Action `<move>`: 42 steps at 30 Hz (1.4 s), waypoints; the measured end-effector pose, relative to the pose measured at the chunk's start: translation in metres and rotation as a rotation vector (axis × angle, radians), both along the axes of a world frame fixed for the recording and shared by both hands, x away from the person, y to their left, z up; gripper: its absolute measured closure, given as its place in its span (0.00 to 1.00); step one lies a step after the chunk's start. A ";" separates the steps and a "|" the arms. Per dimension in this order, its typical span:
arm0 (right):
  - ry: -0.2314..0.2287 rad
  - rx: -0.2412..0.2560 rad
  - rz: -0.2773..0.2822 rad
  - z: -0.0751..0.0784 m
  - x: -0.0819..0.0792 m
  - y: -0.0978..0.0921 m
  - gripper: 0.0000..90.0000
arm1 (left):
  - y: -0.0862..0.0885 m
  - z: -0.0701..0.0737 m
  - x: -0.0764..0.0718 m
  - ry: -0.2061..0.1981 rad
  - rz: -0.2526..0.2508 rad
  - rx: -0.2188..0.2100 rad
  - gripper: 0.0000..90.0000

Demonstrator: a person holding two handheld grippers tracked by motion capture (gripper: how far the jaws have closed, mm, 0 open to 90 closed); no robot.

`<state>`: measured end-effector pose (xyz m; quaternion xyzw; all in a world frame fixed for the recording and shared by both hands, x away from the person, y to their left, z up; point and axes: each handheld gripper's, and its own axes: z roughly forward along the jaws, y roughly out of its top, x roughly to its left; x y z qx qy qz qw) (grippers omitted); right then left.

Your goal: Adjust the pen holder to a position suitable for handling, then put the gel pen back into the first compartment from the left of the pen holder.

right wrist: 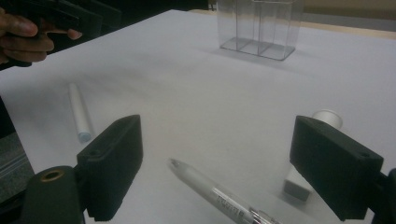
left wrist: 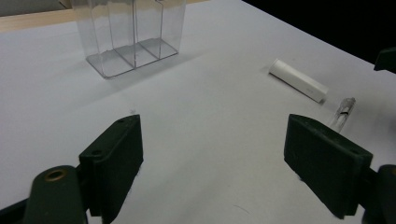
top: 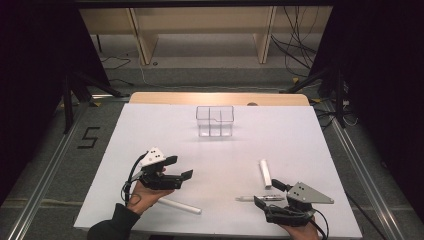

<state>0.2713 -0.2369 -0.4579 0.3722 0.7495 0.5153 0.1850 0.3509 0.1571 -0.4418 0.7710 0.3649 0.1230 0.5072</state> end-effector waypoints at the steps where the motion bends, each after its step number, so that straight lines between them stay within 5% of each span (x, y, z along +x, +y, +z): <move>1: 0.001 -0.002 0.001 0.000 0.000 0.000 0.20 | 0.000 -0.001 -0.001 -0.002 -0.005 0.004 0.20; 5: 0.003 -0.004 0.002 0.000 0.000 0.001 0.20 | -0.001 -0.003 -0.004 -0.007 -0.023 0.038 0.18; 25: 0.008 -0.017 0.002 0.002 0.001 -0.004 0.20 | 0.002 -0.009 -0.021 -0.013 -0.035 0.011 0.18; 42: 0.137 -0.240 0.168 0.011 0.024 0.000 0.28 | 0.008 -0.014 -0.034 -0.002 -0.038 -0.004 0.18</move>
